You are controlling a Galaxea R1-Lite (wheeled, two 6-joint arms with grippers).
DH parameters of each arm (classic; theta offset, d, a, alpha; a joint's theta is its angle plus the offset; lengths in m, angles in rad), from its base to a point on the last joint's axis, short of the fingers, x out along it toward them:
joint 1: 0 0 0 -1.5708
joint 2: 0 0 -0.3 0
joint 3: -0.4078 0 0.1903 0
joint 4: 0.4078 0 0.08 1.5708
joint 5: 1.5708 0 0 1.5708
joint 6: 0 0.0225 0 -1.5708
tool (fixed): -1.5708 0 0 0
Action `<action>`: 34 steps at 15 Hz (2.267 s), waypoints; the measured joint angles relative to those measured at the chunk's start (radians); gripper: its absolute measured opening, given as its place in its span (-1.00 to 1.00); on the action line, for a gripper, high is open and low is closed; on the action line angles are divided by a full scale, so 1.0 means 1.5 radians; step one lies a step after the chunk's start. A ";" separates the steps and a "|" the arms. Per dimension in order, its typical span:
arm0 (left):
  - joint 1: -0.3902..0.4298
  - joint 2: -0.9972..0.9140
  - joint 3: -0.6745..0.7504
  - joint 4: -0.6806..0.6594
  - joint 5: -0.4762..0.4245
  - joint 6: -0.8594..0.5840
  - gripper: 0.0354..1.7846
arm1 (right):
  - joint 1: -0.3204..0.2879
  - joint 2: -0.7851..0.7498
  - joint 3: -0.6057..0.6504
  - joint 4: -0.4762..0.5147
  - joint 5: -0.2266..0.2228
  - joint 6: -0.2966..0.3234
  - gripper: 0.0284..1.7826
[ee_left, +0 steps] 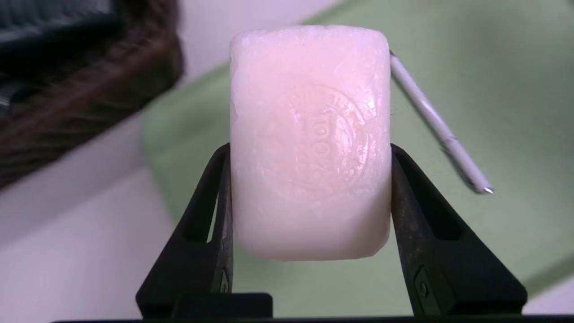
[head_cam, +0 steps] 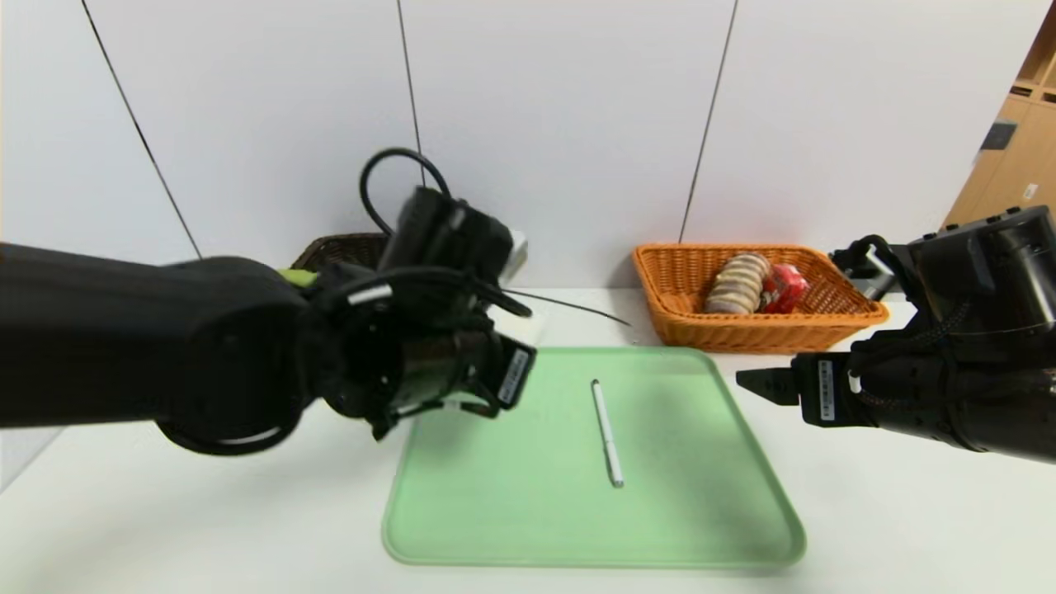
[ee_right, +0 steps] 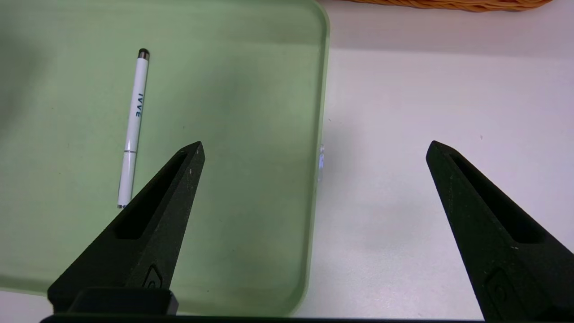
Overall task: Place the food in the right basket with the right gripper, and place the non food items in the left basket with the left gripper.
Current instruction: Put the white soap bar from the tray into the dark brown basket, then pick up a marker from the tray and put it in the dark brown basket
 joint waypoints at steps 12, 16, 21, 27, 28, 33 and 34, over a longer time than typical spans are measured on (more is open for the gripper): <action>0.336 0.056 -0.082 -0.175 -0.113 0.122 0.08 | 0.041 0.050 0.030 -0.196 0.039 -0.016 0.92; 0.365 0.117 -0.087 -0.193 -0.113 0.122 0.08 | 0.042 0.057 0.030 -0.196 0.039 -0.013 0.92; 0.387 0.150 -0.100 -0.193 -0.109 0.121 0.38 | 0.042 0.060 0.031 -0.196 0.039 -0.014 0.92; 0.388 0.129 -0.112 -0.190 -0.111 0.118 0.66 | 0.042 0.060 0.031 -0.195 0.039 -0.017 0.92; 0.389 0.110 -0.119 -0.173 -0.111 0.119 0.69 | 0.042 0.060 0.030 -0.195 0.040 -0.018 0.92; 0.399 -0.042 -0.110 -0.002 -0.113 0.049 0.79 | 0.067 0.087 0.002 -0.186 0.028 -0.017 0.92; 0.403 -0.079 -0.078 0.016 -0.113 0.029 0.81 | 0.072 0.095 -0.007 -0.182 0.022 -0.017 0.92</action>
